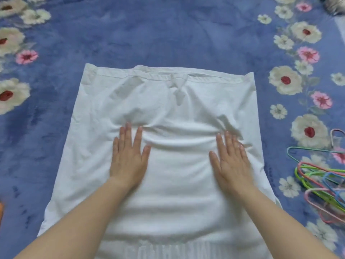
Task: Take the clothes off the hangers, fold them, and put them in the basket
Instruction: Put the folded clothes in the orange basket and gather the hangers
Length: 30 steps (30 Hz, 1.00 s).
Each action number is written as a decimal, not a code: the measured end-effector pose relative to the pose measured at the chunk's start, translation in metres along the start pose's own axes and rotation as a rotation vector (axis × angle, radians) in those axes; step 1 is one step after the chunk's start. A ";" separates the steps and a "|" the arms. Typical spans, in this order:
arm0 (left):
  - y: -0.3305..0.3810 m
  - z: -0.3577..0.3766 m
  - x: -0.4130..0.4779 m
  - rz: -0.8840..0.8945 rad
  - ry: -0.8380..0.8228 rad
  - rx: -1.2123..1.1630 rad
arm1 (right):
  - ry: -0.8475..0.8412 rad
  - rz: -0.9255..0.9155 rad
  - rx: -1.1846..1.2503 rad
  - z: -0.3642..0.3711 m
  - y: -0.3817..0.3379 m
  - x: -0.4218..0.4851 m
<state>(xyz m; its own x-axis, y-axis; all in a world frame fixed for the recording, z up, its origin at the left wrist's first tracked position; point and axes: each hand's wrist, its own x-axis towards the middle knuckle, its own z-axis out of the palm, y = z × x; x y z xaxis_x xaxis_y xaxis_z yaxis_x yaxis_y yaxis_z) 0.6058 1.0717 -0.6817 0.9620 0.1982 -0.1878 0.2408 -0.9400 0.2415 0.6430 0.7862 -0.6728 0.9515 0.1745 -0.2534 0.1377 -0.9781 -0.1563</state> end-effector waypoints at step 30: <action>-0.071 -0.080 0.218 -0.461 0.468 -0.869 | 0.541 0.622 1.199 -0.072 0.038 0.237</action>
<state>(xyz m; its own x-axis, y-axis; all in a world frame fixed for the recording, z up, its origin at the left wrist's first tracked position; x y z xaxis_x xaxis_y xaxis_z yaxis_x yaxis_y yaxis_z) 0.8081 1.2041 -0.6639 0.6649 0.7407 -0.0960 0.4229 -0.2674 0.8658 0.8938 0.7826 -0.6700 0.7932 -0.5619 -0.2347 -0.3769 -0.1503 -0.9140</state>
